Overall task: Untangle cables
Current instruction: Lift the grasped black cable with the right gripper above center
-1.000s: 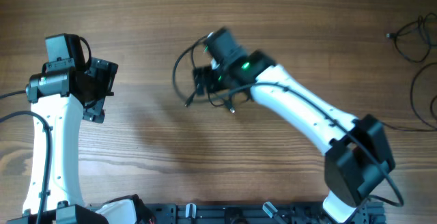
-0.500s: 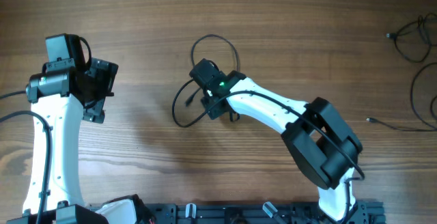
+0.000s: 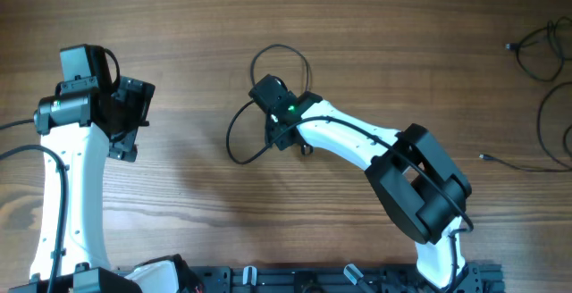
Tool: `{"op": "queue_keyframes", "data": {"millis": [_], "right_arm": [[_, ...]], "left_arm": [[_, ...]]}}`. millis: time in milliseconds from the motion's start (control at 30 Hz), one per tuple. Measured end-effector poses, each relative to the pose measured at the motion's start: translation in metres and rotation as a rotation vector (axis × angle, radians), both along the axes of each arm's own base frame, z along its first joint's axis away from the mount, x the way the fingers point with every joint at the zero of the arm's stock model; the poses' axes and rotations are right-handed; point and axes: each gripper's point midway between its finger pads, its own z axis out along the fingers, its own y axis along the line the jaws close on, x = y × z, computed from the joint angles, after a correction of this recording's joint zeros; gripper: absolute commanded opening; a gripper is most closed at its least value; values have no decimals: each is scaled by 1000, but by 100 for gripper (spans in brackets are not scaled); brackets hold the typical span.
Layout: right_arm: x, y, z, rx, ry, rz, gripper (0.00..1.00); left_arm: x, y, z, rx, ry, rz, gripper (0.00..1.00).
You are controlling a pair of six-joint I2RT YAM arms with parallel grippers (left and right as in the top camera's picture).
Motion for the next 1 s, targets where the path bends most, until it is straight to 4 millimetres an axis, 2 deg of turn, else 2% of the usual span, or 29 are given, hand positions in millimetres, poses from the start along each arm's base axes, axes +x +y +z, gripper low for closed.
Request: {"op": "queue_keyframes", "data": {"millis": [267,467,567,600,800,1000], "right_arm": [[1,9,0,14,8,143,40],[-4,14,-2,23,30,237,21],[-8,12,-3,11,50,255,7],[-9,11,-2,8,56,256,4],[-11,9,-3,1,67,242,4],[-1,-10,2,-22,64,139,4]], "left_arm": [[0,0,0,0,0,0,100],[0,0,0,0,0,0,100],[0,0,0,0,0,0,100],[0,0,0,0,0,0,100],[0,0,0,0,0,0,100],[0,0,0,0,0,0,100]]}}
